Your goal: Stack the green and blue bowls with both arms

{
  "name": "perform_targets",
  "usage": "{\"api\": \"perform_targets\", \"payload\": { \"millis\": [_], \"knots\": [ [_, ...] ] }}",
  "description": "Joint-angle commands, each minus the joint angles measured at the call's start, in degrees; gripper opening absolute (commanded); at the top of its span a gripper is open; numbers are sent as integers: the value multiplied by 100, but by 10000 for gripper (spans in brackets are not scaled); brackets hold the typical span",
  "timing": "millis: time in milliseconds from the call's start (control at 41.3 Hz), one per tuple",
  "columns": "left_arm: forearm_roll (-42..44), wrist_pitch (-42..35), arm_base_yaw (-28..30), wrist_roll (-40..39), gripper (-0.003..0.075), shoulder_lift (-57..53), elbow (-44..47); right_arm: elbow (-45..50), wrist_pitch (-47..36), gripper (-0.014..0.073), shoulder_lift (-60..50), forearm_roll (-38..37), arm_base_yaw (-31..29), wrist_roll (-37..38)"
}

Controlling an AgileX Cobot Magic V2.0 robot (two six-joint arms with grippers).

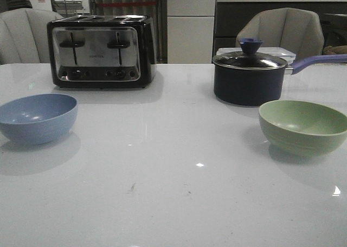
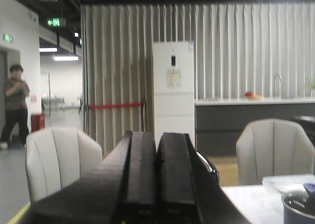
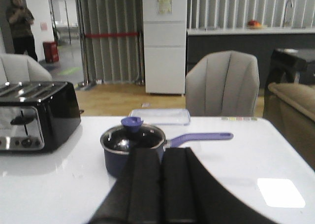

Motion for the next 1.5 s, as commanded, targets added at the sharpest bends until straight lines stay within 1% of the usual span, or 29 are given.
{"api": "perform_targets", "payload": {
  "millis": [0, 73, 218, 339, 605, 678, 702, 750, 775, 799, 823, 847, 871, 896, 944, 968, 1017, 1162, 1477],
  "knots": [
    [-34, 417, -42, -26, 93, 554, -609, -540, 318, 56, 593, 21, -10, -12],
    [-34, 822, -42, -26, 93, 817, -744, -668, 670, 56, 956, 21, -10, -12],
    [-34, 1486, -42, -26, 93, 1257, -670, -667, 1228, 56, 1620, 21, -10, -12],
    [-34, 1812, -42, -26, 93, 1509, -485, -667, 1469, 56, 2071, 21, -10, -12],
    [-34, 1732, -42, -26, 93, 1862, -122, -667, 1720, 56, 2837, 15, -10, -12],
    [-34, 1744, -42, -26, 103, 1927, -99, -667, 1793, 70, 2988, 9, -10, -60],
    [-34, 1753, -42, -26, 122, 1955, -99, -667, 1822, 85, 3034, 11, -10, -60],
    [-34, 1753, -42, -26, 176, 1993, -99, -667, 1842, 147, 3146, 11, -10, -60],
    [-34, 1753, -42, -26, 228, 2016, -99, -667, 1842, 181, 3172, 11, -10, -60],
    [-34, 1742, -42, -26, 289, 2029, -99, -667, 1825, 250, 3240, 11, -10, -65],
    [-34, 1733, -42, -26, 354, 2059, -99, -667, 1804, 295, 3279, 11, -10, -73],
    [-34, 1720, -42, -26, 402, 2071, -99, -667, 1777, 356, 3333, 11, -10, -74],
    [-34, 1706, -42, -26, 456, 2071, -99, -667, 1728, 399, 3374, 11, -10, -74],
    [-34, 1696, -42, -26, 489, 2071, -99, -667, 1685, 450, 3440, 11, -10, -74],
    [-34, 1681, -42, -26, 536, 2071, -99, -680, 1587, 506, 3564, 11, -10, -74],
    [-34, 1675, -42, -26, 542, 2071, -99, -691, 1539, 530, 3660, 11, -16, -74],
    [-34, 1675, -42, -26, 539, 2071, -99, -729, 1440, 542, 3846, 11, -16, -74],
    [-34, 1675, -42, -26, 514, 2071, -99, -1046, 1379, 539, 4560, 11, -16, -74],
    [-34, 1646, -42, -26, 452, 2071, -90, -2300, 1379, 539, 6335, 11, -22, -74]
  ]
}}
